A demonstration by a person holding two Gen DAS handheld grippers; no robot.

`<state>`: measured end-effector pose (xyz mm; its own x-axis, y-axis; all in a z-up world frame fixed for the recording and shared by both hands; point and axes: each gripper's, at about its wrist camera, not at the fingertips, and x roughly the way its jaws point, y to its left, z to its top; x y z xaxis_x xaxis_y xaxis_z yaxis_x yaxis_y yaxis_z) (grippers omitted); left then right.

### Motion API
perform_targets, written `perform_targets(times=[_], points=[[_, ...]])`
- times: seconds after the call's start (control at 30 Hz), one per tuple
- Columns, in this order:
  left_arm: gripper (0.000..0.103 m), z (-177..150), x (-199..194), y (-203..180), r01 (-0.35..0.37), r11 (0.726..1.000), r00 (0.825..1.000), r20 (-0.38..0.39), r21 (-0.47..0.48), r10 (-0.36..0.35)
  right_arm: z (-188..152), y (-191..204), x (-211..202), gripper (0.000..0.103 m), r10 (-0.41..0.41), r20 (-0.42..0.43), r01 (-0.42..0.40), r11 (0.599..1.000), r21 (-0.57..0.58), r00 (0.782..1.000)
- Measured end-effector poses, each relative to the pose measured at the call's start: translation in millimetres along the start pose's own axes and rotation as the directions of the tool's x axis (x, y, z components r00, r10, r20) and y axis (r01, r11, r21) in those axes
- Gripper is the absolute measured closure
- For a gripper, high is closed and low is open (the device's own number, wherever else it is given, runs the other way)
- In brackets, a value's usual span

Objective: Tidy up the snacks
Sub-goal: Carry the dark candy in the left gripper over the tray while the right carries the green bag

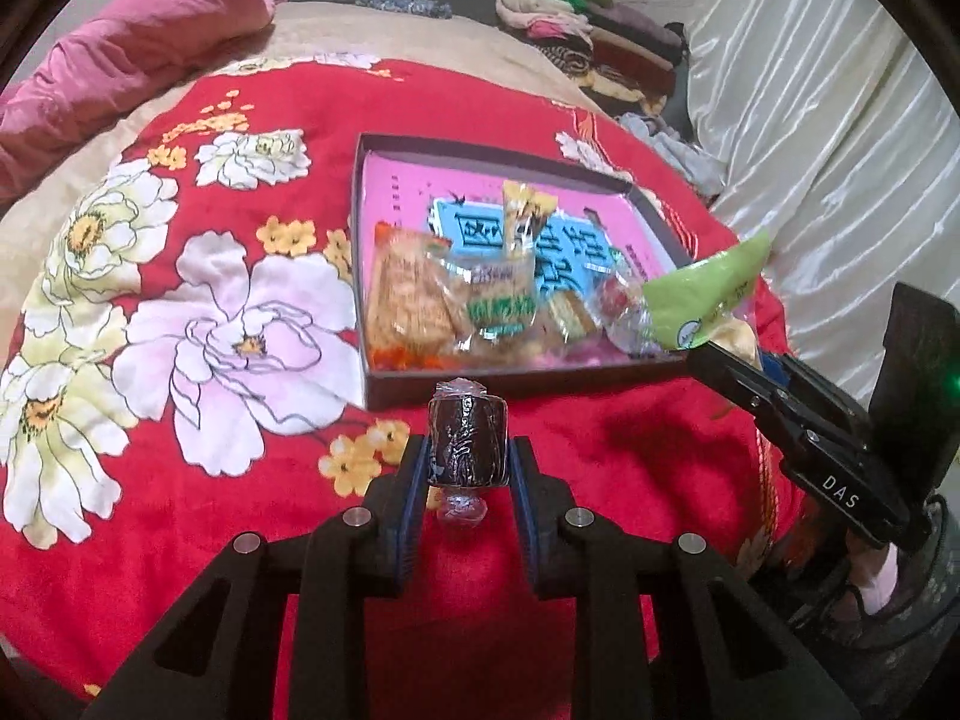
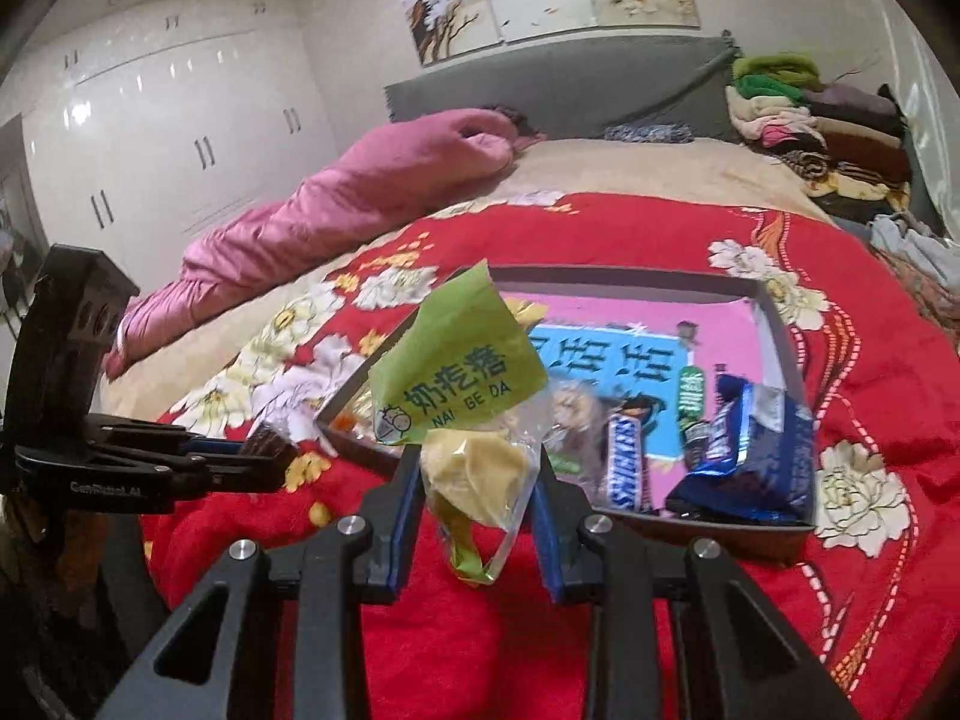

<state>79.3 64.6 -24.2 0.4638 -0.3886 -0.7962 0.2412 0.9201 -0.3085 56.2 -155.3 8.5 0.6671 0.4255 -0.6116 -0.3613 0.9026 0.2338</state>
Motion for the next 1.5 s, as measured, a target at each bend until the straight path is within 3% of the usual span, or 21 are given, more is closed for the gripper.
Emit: perform_targets(times=[0.43,0.93,1.5], points=[[0.076,29,7,-2,-0.069,0.998,0.997,0.040,-0.008,0.069,11,-29,-17,0.070,-0.048,0.081,0.041,0.996,0.085,0.996],[0.076,48,26,-32,-0.020,1.000,0.999,0.039,0.015,0.019,16,-50,-21,0.070,-0.084,0.113,0.066,0.985,0.160,0.990],[0.076,61,59,-67,-0.007,0.999,1.000,0.010,0.054,0.006,17,-59,5,0.070,-0.131,0.060,0.117,0.973,0.199,0.989]])
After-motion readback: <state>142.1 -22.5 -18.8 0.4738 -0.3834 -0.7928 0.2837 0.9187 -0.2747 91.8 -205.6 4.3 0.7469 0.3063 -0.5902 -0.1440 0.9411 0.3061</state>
